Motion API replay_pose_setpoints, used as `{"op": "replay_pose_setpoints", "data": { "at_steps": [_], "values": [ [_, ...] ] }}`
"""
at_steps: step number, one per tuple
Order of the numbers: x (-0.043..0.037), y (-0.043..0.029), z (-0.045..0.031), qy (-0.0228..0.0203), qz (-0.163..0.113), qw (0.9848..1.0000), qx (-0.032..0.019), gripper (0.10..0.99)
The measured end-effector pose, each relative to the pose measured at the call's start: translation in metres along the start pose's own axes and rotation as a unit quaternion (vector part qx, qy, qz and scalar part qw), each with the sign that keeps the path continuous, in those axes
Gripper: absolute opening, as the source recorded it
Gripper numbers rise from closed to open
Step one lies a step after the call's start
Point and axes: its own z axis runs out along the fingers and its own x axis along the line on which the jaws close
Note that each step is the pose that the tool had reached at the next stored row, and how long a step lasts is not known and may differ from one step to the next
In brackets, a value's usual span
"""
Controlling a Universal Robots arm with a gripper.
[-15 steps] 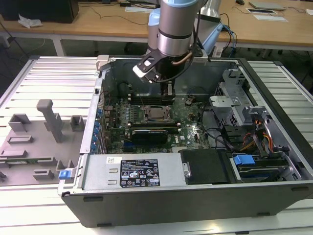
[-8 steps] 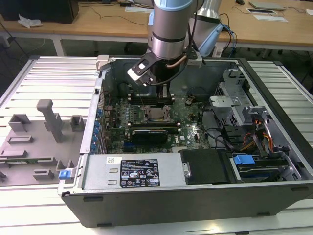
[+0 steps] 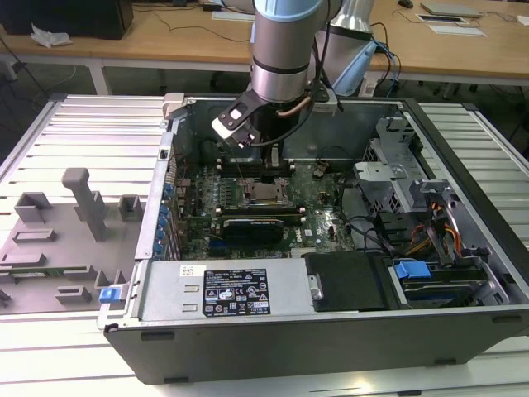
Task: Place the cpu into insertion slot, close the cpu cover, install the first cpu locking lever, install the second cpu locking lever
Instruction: 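Close the cpu cover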
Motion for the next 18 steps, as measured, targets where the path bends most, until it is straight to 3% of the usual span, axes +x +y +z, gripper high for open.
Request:
{"op": "replay_pose_setpoints", "data": {
  "at_steps": [4,5,8,10,12,14,15,16,18],
  "values": [
    [0.0000,0.0000,0.0000,-0.0005,-0.043,0.9991,0.0011,0.106],
    [0.0000,0.0000,0.0001,-0.0008,-0.067,0.9978,0.0016,0.106],
    [0.0000,0.0000,0.0001,-0.0021,-0.095,0.9955,0.0024,0.106],
    [0.0000,0.0000,0.0002,-0.0027,-0.124,0.9923,0.0032,0.106],
    [0.0000,0.0000,0.0003,-0.0028,-0.140,0.9901,0.0035,0.106],
    [0.0000,0.0000,0.0005,-0.0031,-0.171,0.9853,0.0042,0.106],
    [0.0000,0.0000,0.0007,-0.0033,-0.187,0.9823,0.0046,0.106],
    [0.0000,0.0000,0.0008,-0.0035,-0.210,0.9778,0.0051,0.106],
    [0.0000,0.0000,0.0010,-0.0037,-0.228,0.9736,0.0055,0.106]
  ]
}}
